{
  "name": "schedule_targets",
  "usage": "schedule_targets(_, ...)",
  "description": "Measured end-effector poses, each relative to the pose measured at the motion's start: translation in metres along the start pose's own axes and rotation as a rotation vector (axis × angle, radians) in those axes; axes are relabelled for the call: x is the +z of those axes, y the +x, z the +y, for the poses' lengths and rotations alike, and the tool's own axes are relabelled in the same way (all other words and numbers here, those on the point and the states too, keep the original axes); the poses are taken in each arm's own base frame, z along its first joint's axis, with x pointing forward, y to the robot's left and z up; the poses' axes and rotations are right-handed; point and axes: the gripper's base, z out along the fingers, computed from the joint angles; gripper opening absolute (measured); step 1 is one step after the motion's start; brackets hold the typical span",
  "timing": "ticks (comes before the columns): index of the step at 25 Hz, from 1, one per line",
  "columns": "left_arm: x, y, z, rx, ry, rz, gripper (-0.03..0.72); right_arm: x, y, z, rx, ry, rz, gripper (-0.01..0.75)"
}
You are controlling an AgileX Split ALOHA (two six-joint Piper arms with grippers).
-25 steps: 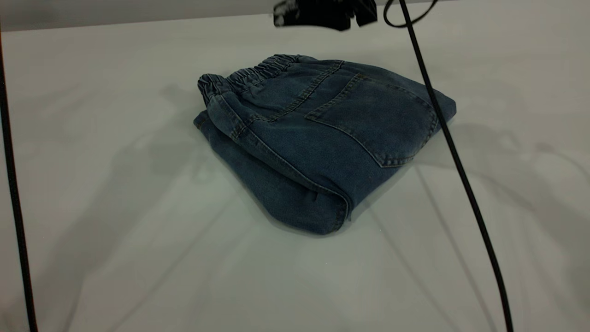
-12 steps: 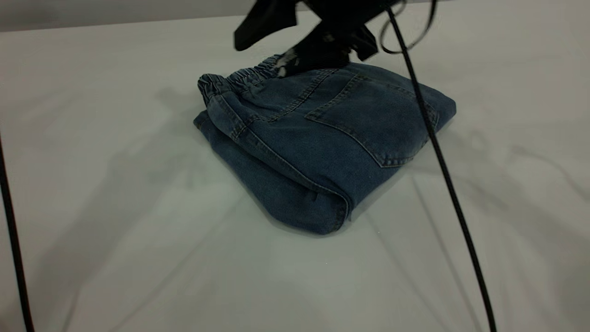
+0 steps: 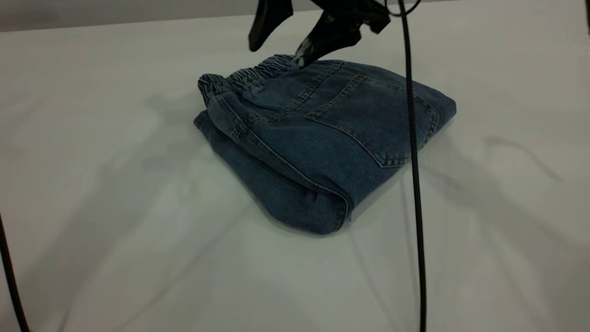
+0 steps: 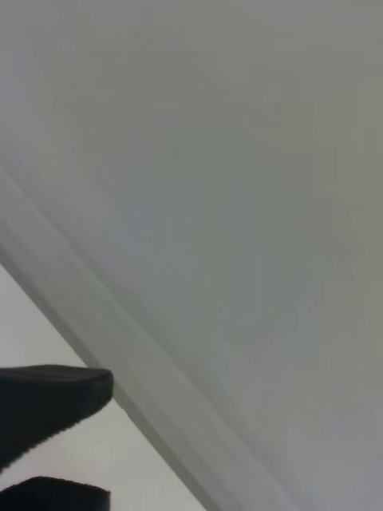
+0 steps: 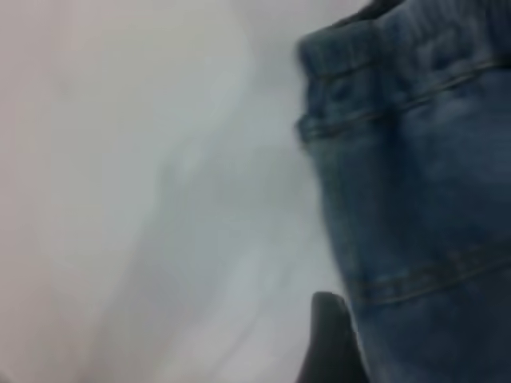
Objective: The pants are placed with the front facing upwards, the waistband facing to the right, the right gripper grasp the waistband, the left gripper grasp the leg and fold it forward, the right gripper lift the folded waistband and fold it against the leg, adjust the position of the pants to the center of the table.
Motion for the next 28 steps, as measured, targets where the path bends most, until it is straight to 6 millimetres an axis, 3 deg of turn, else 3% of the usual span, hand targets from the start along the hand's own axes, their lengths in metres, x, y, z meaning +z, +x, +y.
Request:
schedule_targets(6,-0.001,-0.001,0.000,0.000,-0.003,-0.007,0.263,0.016,-0.013,-0.005,0.159,0.076,-0.016,0.426)
schedule_targets(10,-0.001,-0.001,0.000,0.000,-0.003,-0.007,0.263,0.035,-0.011,-0.005,0.313,0.083,0.009,0.426)
schedule_targets(15,-0.001,-0.001,0.000,-0.001,-0.003,-0.006,0.263,0.059,-0.007,-0.016,0.380,0.142,0.040,0.426)
schedule_targets(28,-0.001,-0.001,0.000,-0.003,-0.003,-0.006,0.263,0.068,-0.004,-0.029,0.374,0.261,0.011,0.412)
